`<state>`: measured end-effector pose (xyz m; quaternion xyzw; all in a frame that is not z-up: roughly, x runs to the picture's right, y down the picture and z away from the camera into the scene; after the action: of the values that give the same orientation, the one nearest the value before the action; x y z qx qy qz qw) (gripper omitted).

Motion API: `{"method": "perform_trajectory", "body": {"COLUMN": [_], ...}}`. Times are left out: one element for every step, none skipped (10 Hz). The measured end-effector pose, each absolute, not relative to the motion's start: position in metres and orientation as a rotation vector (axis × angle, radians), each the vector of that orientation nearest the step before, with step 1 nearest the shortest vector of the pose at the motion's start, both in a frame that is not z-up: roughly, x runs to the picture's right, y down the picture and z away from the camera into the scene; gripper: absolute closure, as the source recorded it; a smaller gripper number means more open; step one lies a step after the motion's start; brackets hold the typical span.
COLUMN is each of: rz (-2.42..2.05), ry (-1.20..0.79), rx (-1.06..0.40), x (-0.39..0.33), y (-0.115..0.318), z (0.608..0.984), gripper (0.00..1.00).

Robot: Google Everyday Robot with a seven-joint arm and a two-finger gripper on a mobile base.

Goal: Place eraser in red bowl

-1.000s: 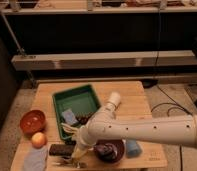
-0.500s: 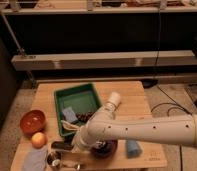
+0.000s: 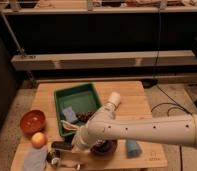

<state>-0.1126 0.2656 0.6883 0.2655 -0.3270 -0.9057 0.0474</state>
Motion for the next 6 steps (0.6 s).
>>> {"method": "perform_trajectory", "body": {"rz": [-2.762, -2.762, -2.762, -2.762, -2.761, -2.747], "ry": [-0.998, -0.997, -0.997, -0.997, -0.996, -0.976], "rx": [0.810, 0.809, 0.809, 0.809, 0.810, 0.830], "x": [-0.113, -0.112, -0.112, -0.112, -0.112, -0.112], "y": [0.266, 0.266, 0.266, 0.266, 0.265, 0.256], "z": [0.688, 0.688, 0.688, 0.688, 0.688, 0.686], "gripper": [1.00, 1.00, 1.00, 1.00, 1.00, 1.00]}}
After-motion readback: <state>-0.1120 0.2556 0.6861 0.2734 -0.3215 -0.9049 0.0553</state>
